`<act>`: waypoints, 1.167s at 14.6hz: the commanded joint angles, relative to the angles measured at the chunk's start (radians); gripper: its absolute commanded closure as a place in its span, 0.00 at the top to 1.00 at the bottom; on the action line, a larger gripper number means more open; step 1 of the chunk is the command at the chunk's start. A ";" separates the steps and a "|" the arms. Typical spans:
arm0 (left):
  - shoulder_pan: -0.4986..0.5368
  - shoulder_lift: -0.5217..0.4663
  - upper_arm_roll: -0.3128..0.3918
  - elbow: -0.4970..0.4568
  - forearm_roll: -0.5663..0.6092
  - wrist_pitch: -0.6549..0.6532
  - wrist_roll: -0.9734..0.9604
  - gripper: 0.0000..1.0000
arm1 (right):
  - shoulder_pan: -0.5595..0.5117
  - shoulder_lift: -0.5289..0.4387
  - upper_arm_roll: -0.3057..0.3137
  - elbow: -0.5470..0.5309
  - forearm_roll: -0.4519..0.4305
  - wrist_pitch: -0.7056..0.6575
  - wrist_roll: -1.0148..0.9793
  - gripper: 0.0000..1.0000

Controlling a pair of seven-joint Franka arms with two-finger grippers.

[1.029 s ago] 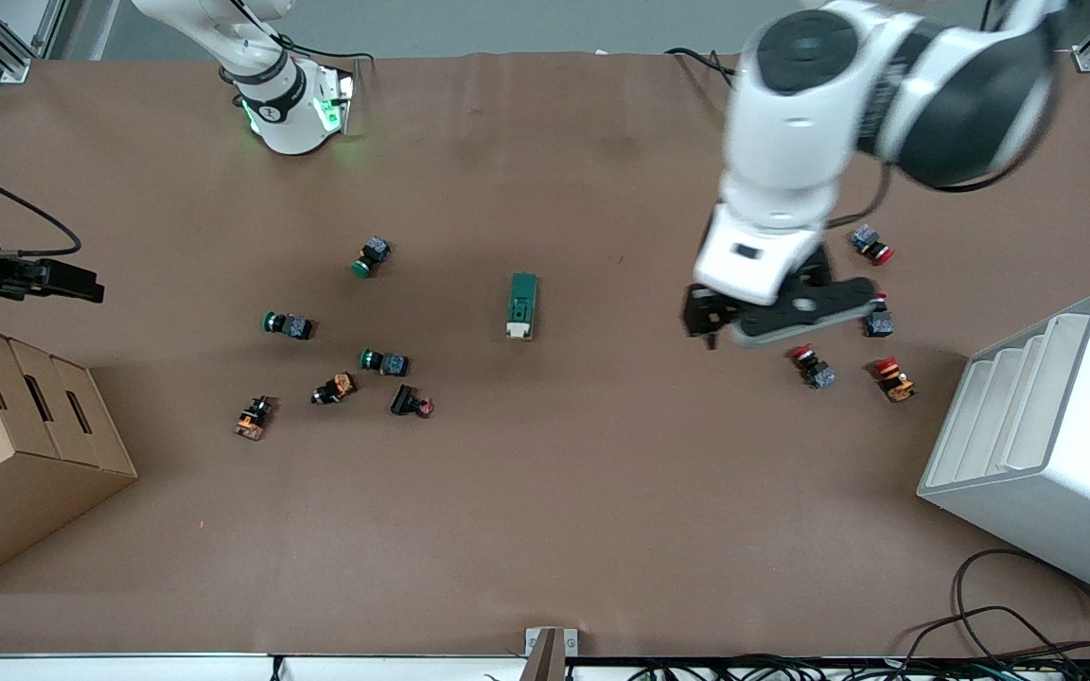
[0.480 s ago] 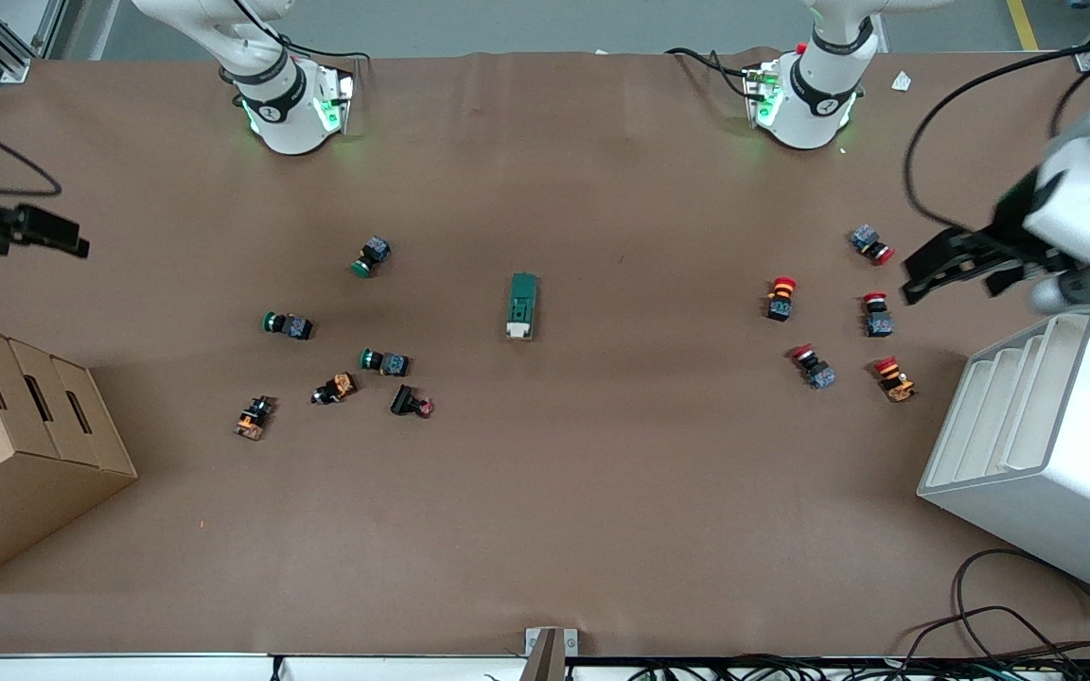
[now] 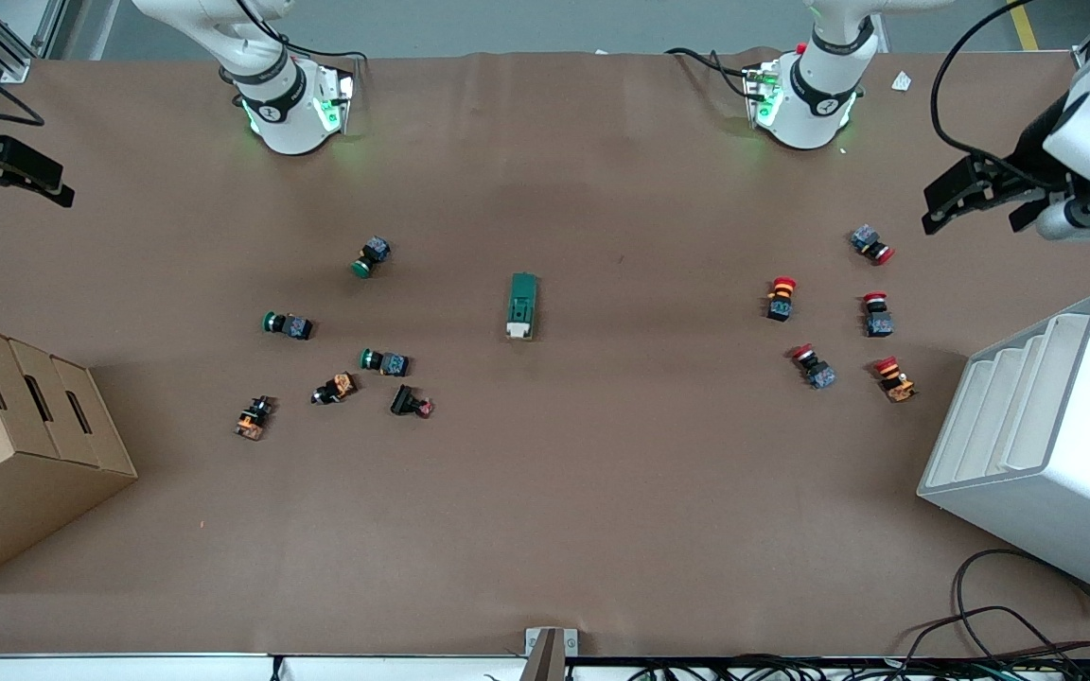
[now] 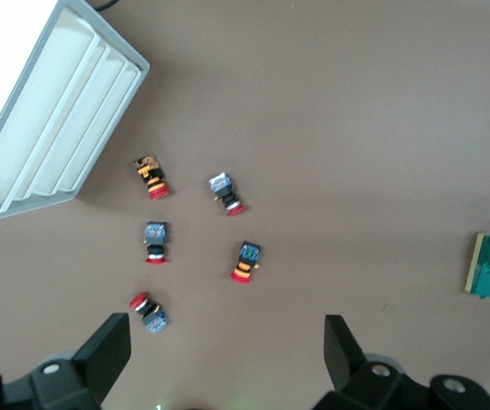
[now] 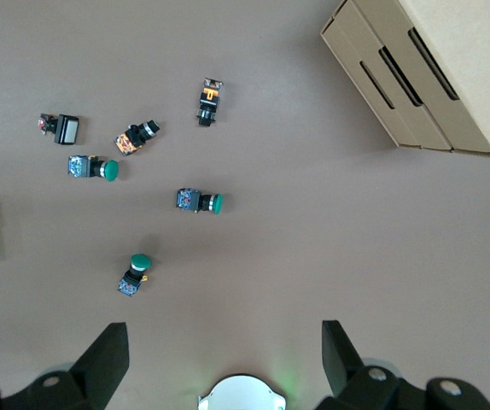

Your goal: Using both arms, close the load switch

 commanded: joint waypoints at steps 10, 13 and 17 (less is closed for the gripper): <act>0.067 -0.046 -0.033 -0.047 0.041 -0.010 0.176 1.00 | -0.009 -0.055 0.010 -0.045 0.011 0.044 0.001 1.00; 0.068 -0.047 -0.031 -0.044 0.041 -0.008 0.176 1.00 | -0.011 -0.055 0.010 -0.045 0.012 0.044 0.002 1.00; 0.067 -0.038 -0.033 -0.035 0.044 -0.010 0.171 1.00 | -0.009 -0.032 0.008 0.009 0.012 0.032 0.011 1.00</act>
